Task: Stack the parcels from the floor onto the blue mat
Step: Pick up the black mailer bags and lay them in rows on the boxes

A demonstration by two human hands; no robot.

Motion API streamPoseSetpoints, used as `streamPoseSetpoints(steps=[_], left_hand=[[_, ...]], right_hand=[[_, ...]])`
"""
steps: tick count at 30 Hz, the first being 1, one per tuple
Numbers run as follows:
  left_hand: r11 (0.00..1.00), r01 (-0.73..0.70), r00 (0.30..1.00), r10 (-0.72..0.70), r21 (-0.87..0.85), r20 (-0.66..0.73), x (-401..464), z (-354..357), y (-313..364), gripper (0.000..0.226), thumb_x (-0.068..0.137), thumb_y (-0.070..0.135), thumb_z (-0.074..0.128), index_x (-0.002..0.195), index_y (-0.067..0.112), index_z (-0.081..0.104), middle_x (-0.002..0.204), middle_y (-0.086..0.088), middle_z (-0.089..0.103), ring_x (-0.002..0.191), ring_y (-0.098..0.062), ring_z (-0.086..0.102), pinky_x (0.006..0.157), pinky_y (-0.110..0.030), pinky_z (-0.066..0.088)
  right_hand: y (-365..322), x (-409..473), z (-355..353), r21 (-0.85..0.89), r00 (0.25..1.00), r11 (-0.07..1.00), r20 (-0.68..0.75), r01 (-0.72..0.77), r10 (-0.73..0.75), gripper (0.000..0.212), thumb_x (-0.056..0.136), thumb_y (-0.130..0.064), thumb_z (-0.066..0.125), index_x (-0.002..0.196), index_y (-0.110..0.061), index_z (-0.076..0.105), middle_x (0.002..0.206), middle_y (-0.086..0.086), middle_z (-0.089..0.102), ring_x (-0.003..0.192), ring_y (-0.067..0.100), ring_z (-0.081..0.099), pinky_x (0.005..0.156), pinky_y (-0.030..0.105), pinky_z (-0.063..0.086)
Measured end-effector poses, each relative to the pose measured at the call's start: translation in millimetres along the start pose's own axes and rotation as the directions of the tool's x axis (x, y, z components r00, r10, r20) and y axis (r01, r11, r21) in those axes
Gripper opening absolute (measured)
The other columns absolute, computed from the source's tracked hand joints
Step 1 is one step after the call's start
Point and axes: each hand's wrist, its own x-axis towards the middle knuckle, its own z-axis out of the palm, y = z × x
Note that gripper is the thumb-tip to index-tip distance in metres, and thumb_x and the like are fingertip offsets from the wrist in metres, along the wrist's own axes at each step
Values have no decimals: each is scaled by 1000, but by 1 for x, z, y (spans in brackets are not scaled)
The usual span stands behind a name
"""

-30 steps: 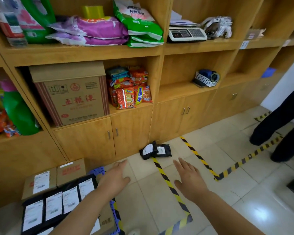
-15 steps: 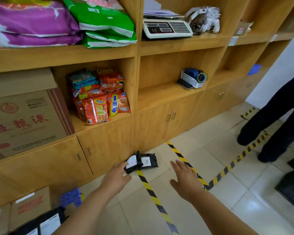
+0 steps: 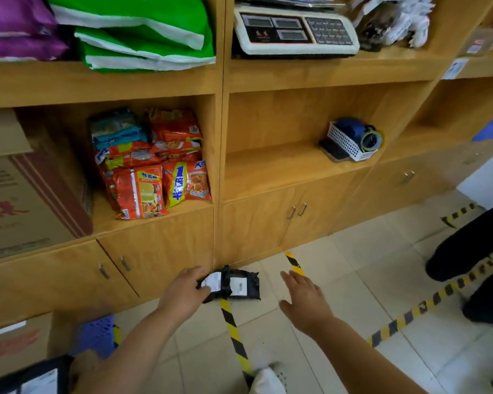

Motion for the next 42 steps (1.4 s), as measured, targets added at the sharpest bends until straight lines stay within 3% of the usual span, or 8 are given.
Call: streamPoseSetpoints(steps=[7, 12, 18, 23, 32, 37, 39, 42], left_hand=[[972, 199, 968, -215, -123, -130, 61, 56, 29, 50, 91, 25, 54, 139, 22, 41, 137, 0, 46, 118, -14, 51, 96, -31, 44], [946, 280, 938, -305, -161, -161, 95, 99, 20, 54, 93, 31, 50, 144, 26, 34, 141, 5, 41, 122, -10, 48, 94, -24, 43], [902, 343, 890, -402, -264, -217, 150, 138, -28, 55, 93, 30, 51, 145, 28, 33, 141, 6, 41, 121, -9, 48, 90, -24, 44], [888, 371, 837, -446, -270, -316, 200, 180, -93, 54, 93, 31, 51, 144, 29, 32, 144, 11, 38, 124, -7, 46, 90, -22, 44], [886, 395, 845, -454, -244, -281, 292, 288, -230, 54, 93, 27, 51, 143, 32, 32, 146, 12, 36, 128, -9, 42, 99, -22, 37], [890, 411, 856, -452, -198, -250, 327, 335, -295, 57, 93, 28, 51, 145, 29, 28, 147, 8, 35, 125, -11, 45, 97, -24, 42], [879, 433, 846, -472, -197, -249, 336, 349, -319, 61, 93, 29, 51, 147, 30, 23, 147, 8, 35, 120, -12, 49, 93, -24, 44], [872, 447, 834, -487, -200, -260, 342, 365, -347, 63, 93, 30, 51, 148, 30, 20, 145, 8, 36, 120, -10, 49, 90, -24, 44]], right_hand=[[66, 113, -9, -86, 969, 979, 181, 185, -167, 63, 97, -34, 43, 152, -26, 12, 158, -3, 14, 145, 14, 16, 116, 31, 17], [85, 177, 17, -112, 904, 954, 364, 280, -223, 64, 98, -34, 42, 152, -24, 10, 158, -3, 14, 144, 15, 18, 115, 27, 20], [72, 259, 96, -121, 824, 922, 501, 368, -263, 62, 99, -31, 40, 152, -23, 9, 158, -2, 14, 143, 16, 19, 116, 27, 20], [61, 328, 191, -70, 799, 941, 551, 331, -240, 62, 98, -29, 43, 151, -22, 13, 157, -2, 18, 144, 15, 18, 117, 28, 19], [47, 458, 376, 110, 838, 991, 531, 78, -125, 61, 94, -21, 53, 148, -19, 26, 150, 2, 35, 136, 19, 37, 110, 32, 34], [34, 521, 461, 207, 903, 978, 427, -40, -53, 65, 89, -14, 58, 147, -12, 27, 143, 11, 44, 129, 27, 44, 107, 33, 37], [24, 543, 487, 360, 921, 899, 374, -250, 107, 67, 86, -9, 63, 144, -7, 30, 140, 15, 47, 125, 31, 48, 103, 35, 40], [6, 566, 518, 548, 869, 678, 370, -490, 328, 73, 80, -20, 74, 140, -2, 37, 139, 15, 48, 125, 32, 49, 102, 37, 39]])
